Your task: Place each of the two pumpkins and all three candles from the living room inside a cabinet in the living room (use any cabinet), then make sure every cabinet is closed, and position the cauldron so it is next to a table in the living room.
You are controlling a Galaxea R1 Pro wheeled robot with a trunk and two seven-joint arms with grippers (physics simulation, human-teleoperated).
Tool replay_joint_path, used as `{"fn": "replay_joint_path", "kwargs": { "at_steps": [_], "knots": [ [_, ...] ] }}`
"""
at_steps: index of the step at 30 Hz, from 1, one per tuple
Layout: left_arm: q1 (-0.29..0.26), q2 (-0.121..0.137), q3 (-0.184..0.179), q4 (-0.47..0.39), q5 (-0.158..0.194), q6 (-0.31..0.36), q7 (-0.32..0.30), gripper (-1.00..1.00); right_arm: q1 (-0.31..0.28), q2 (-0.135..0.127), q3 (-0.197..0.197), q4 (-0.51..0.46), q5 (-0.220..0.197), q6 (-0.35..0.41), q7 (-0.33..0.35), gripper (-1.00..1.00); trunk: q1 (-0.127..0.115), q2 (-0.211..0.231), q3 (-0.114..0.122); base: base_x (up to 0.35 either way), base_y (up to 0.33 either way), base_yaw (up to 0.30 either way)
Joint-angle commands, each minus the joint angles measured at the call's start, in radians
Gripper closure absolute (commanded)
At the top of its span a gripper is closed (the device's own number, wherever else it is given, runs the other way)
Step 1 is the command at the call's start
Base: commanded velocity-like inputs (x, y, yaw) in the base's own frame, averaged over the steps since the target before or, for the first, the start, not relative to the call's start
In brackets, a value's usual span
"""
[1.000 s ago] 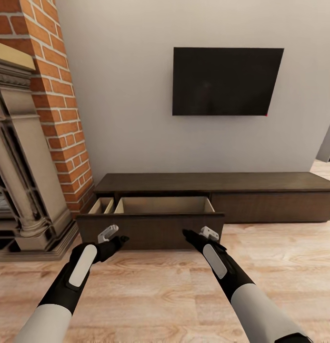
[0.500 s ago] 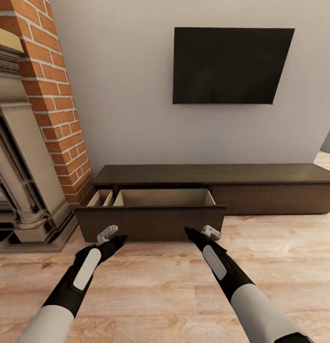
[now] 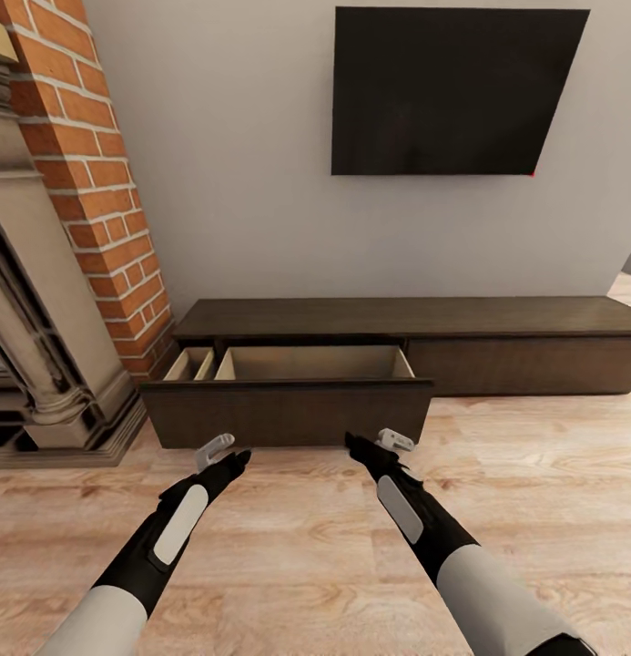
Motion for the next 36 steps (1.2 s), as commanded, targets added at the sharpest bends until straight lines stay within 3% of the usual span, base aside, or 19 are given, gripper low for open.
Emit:
{"fn": "replay_joint_path", "kwargs": {
  "at_steps": [1, 7, 10, 13, 16, 18, 21, 27, 36],
  "knots": [
    [0.000, 0.001, -0.005, -0.002, 0.010, -0.005, 0.010, -1.00, -0.001, -0.001, 0.004, -0.002, -0.006, 0.001, -0.008, -1.00, 0.000, -0.001, -0.005, 0.000, 0.000, 0.000],
    [0.000, 0.001, -0.007, 0.000, 0.009, -0.026, 0.010, -1.00, -0.001, 0.000, 0.021, 0.070, -0.002, -0.059, -0.008, -1.00, 0.003, -0.002, -0.028, 0.000, 0.000, 0.000],
    [0.000, 0.001, -0.019, 0.000, 0.008, -0.057, 0.010, -1.00, -0.001, 0.001, 0.087, 0.100, -0.002, -0.117, -0.009, -1.00, 0.004, -0.003, -0.040, 0.000, 0.000, 0.000],
    [0.003, 0.003, -0.066, 0.000, 0.004, -0.118, 0.013, -1.00, -0.001, 0.001, 0.168, 0.109, -0.004, -0.158, -0.011, -1.00, 0.006, -0.004, -0.051, 0.000, 0.000, 0.000],
    [0.006, 0.003, -0.131, 0.000, -0.043, -0.176, 0.023, -1.00, -0.001, 0.001, 0.208, 0.112, -0.006, -0.175, -0.015, -1.00, 0.007, -0.004, -0.063, 0.000, 0.000, 0.000],
    [0.007, 0.002, -0.150, 0.000, -0.079, -0.195, 0.027, -1.00, -0.001, 0.001, 0.217, 0.112, -0.006, -0.180, -0.016, -1.00, 0.007, -0.004, -0.063, 0.000, 0.000, 0.000],
    [0.007, 0.001, -0.160, 0.000, -0.101, -0.205, 0.026, -1.00, -0.001, 0.001, 0.222, 0.112, -0.005, -0.183, -0.018, -1.00, 0.007, -0.004, -0.063, 0.000, 0.000, 0.000],
    [0.007, 0.000, -0.165, 0.000, -0.107, -0.207, 0.027, -1.00, -0.001, 0.001, 0.225, 0.111, 0.004, -0.185, -0.018, -1.00, 0.007, -0.004, -0.063, 0.032, 0.000, 0.000],
    [0.007, 0.002, -0.165, 0.000, -0.105, -0.202, 0.025, -1.00, -0.001, 0.003, 0.225, 0.112, 0.028, -0.185, -0.019, -1.00, 0.007, -0.004, -0.063, 0.290, -0.007, 0.000]
  ]
}}
